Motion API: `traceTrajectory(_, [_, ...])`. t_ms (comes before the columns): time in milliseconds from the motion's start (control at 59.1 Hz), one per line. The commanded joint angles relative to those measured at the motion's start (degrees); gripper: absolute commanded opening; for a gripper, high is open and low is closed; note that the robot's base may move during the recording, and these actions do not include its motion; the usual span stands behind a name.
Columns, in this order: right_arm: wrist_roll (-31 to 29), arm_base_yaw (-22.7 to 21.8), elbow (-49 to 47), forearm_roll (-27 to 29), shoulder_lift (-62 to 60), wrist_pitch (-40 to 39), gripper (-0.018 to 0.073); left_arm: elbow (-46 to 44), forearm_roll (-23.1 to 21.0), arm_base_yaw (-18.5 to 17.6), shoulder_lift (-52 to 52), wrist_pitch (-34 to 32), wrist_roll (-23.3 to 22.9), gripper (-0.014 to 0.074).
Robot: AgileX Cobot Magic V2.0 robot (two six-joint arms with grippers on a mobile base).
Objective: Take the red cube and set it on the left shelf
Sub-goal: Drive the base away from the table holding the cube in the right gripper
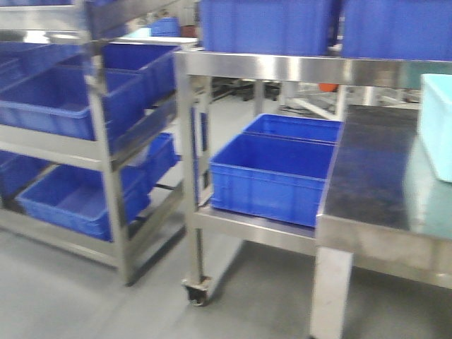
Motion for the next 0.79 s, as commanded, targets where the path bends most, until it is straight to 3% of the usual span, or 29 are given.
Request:
traceTrajectory(0, [-0.08, 0.07, -1.46, -0.22, -0.19, -4.70, 0.0056, 1.32, -0.17, -0.02, -0.92, -5.02, -0.05, 0.0101])
traceTrajectory(778, [-0.08, 0.07, -1.46, -0.22, -0.19, -4.70, 0.0056, 1.32, -0.17, -0.02, -0.92, -5.02, -0.05, 0.0101])
